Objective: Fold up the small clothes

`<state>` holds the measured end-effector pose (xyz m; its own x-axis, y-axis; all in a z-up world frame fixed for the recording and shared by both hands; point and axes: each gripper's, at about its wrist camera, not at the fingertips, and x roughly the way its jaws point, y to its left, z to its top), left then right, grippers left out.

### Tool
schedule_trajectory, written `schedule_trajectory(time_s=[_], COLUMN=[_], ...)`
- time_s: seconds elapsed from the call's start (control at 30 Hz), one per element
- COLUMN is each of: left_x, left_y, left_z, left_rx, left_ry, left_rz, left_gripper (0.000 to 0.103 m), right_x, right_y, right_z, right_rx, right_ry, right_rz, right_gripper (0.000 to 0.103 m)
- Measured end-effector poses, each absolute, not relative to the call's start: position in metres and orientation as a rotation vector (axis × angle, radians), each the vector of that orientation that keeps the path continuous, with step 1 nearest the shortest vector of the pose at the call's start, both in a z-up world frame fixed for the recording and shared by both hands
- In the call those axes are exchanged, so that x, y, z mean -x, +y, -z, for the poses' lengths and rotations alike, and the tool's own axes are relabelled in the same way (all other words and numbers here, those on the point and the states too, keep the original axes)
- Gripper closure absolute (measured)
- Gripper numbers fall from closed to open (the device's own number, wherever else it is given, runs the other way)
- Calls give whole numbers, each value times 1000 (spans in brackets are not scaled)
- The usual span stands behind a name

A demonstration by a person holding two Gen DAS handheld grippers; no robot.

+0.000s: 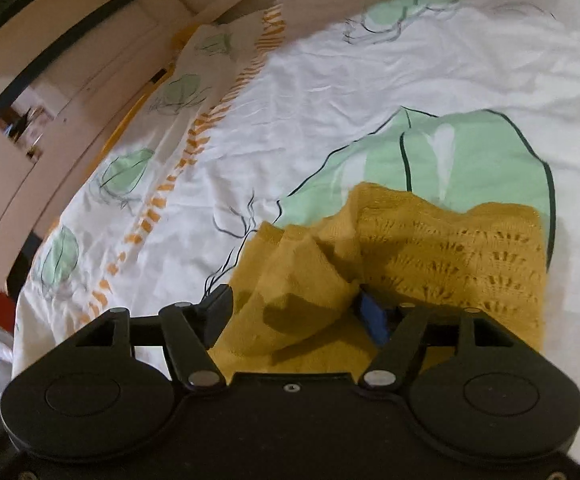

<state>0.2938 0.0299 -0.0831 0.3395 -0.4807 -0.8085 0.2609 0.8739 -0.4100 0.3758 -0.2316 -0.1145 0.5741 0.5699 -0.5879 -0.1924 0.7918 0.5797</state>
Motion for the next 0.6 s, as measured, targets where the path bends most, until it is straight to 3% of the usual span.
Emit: schedule_trajectory(time_s=[0.1,0.17,0.27,0.33,0.5,0.6], left_x=[-297,-297,-296,-295,-295,-296], left_y=[27,26,27,28,30,31], left_z=[87,89,90,90,92,92], left_rx=[230,242,240,245,258,267], left_ry=[1126,1123,1119,1116,1120,1119], left_rz=[489,486,476,475,475,479], left_gripper=[33,39,48,49,56,68], right_x=[-380,-382,-384,-383,-383,-381], right_y=[-230,-229,-222,-215,-196,-194], right_z=[117,117,110,102,97,100], right_rx=[-505,-504,-484,-467,-375,-333], right_ry=[873,885,851,817,849,874], right_rz=[-440,-430,-485,-524,-503,-463], right_gripper=[42,49,46,34,34,34])
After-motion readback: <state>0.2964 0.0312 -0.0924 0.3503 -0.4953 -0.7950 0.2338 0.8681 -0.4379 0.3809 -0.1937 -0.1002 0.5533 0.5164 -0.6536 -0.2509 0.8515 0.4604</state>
